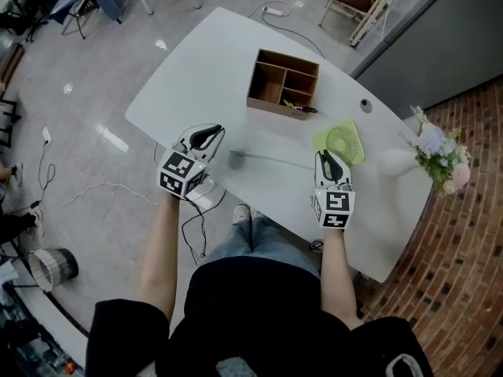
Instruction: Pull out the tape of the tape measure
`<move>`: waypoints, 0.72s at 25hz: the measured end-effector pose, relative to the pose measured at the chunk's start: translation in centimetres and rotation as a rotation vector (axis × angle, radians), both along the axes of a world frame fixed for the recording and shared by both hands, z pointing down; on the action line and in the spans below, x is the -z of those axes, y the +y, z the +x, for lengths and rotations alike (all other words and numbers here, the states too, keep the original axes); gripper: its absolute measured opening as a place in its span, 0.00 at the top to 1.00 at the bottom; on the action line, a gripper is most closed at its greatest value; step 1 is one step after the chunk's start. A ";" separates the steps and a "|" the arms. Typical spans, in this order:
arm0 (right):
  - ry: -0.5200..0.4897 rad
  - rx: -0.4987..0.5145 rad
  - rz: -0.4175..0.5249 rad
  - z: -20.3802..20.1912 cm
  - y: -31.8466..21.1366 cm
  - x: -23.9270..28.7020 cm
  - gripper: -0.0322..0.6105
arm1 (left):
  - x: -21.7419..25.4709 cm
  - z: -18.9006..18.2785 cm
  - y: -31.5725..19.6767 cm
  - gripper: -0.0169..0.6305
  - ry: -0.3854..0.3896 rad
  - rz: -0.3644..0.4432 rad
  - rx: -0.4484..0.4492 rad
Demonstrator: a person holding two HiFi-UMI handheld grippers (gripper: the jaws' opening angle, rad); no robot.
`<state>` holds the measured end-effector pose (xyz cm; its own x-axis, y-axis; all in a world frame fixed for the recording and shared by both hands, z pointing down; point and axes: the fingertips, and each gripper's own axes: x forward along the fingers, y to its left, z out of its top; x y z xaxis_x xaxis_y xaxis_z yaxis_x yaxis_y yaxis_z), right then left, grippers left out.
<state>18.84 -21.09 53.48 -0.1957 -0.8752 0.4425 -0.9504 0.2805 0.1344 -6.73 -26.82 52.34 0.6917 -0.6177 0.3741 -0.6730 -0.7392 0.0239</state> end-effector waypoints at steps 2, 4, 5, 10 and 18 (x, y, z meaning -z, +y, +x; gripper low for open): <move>-0.024 -0.002 0.059 -0.4 -1.0 2.5 0.91 | 2.6 0.4 -1.0 0.92 0.076 0.039 0.065; -0.052 -0.004 0.114 -0.6 -1.9 4.9 0.95 | 5.1 1.0 -1.8 0.93 0.133 0.080 0.114; -0.066 -0.005 0.139 -0.7 -2.3 6.0 0.95 | 6.3 1.4 -2.1 0.93 0.152 0.103 0.135; -0.109 -0.014 0.235 -0.5 -3.4 10.2 0.95 | 11.1 3.4 -3.0 0.94 0.230 0.185 0.240; -0.181 -0.031 0.289 -0.1 -3.5 12.2 0.95 | 12.0 6.3 -2.3 0.94 0.193 0.212 0.239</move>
